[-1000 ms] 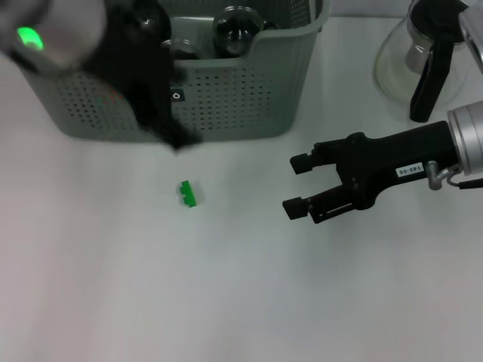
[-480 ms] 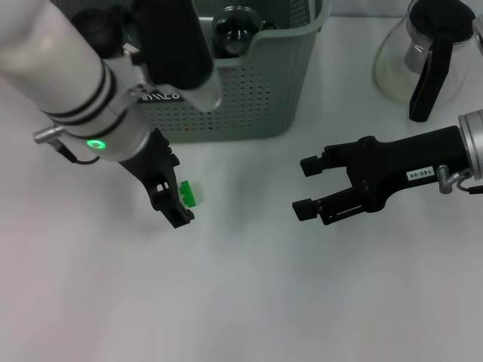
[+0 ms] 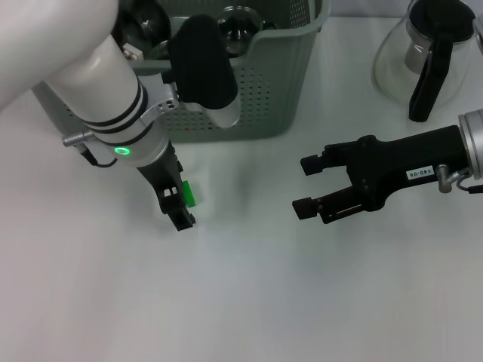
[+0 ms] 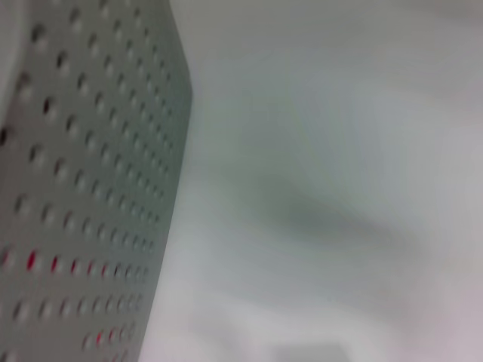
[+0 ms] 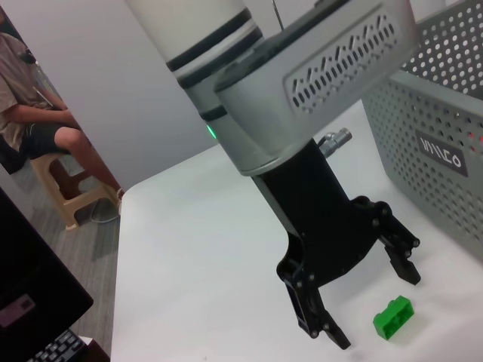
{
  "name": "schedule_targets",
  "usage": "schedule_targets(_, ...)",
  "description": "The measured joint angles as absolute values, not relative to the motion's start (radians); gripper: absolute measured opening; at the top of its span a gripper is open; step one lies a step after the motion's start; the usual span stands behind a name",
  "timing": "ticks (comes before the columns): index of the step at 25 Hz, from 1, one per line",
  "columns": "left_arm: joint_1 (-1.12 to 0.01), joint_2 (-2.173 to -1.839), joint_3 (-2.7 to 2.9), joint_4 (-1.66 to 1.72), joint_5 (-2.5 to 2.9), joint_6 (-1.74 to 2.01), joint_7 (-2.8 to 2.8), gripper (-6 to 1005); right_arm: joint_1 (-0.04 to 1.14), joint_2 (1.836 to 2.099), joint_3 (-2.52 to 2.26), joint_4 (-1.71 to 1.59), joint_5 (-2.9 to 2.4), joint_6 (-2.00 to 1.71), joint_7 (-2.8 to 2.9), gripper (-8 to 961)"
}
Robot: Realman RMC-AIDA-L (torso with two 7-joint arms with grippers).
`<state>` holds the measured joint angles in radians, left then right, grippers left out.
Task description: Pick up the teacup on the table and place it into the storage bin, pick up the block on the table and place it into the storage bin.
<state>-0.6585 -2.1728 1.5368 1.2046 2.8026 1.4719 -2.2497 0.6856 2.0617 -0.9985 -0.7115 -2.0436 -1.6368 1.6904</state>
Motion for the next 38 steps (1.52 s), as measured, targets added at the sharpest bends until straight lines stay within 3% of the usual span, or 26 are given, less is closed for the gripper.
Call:
schedule_targets(18, -0.717, -2.174, 1.537, 1.101, 2.793, 1.439, -2.274, 933, 0.686, 2.060, -0.997, -0.704, -2.045, -1.632, 1.689, 940)
schedule_targets(24, -0.743, -2.172, 1.529, 1.056, 2.793, 1.431, -2.282, 782, 0.686, 2.059, -0.997, -0.704, -2.044, -1.631, 1.689, 940)
schedule_targets(29, -0.745, -2.173, 1.529, 1.062, 2.792, 1.429, -2.287, 557, 0.686, 2.059, -0.997, -0.704, -2.044, -1.631, 1.689, 940)
schedule_targets(38, -0.744, -2.172, 1.514, 1.123, 2.784, 1.514, -2.301, 413, 0.685, 2.059, -0.997, -0.704, -2.043, -1.630, 1.680, 941)
